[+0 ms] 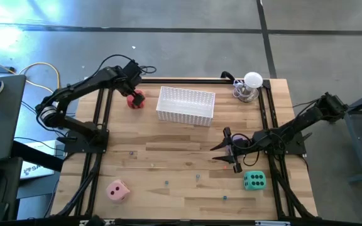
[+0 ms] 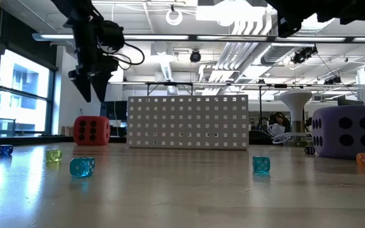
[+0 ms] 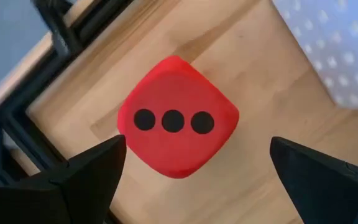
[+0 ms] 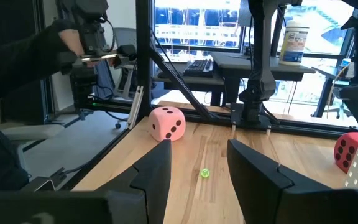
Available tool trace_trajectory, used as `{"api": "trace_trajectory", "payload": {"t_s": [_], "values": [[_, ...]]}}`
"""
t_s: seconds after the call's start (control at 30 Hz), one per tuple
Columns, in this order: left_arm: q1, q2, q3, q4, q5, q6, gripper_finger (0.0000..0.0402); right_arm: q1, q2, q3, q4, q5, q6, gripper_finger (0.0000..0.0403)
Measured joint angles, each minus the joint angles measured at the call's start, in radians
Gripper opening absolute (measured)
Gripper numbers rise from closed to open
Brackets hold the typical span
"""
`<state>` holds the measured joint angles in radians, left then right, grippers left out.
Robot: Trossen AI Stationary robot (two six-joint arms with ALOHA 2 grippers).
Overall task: Pick & Place Dice
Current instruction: Put the big red die into the white bin
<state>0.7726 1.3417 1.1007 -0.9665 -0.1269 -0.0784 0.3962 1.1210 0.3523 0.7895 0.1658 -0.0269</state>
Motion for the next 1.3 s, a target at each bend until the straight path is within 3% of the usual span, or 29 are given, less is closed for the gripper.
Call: {"api": "trace_trajectory", "payload": {"t_s": [0.43, 0.57, 0.7, 1.1, 1.3], "values": [[-0.058, 0.000, 0.000, -0.030, 0.005, 0.547, 0.0388, 0.000, 0.000, 0.000, 0.000, 0.000, 0.000, 0.0149], [-0.084, 0.000, 0.000, -0.021, -0.063, 0.733, 0.0388, 0.000, 0.000, 0.000, -0.001, 0.000, 0.001, 0.0149], [-0.083, 0.000, 0.000, -0.023, -0.085, 0.755, 0.0388, 0.000, 0.000, 0.000, -0.001, 0.000, 0.001, 0.0149], [0.025, 0.002, 0.000, -0.026, 0.060, 0.879, 0.0388, 0.000, 0.000, 0.000, -0.001, 0.000, 0.001, 0.0149], [0.067, 0.016, 0.000, -0.025, 0.062, 0.887, 0.0388, 0.000, 0.000, 0.000, -0.001, 0.000, 0.001, 0.0149]]}}
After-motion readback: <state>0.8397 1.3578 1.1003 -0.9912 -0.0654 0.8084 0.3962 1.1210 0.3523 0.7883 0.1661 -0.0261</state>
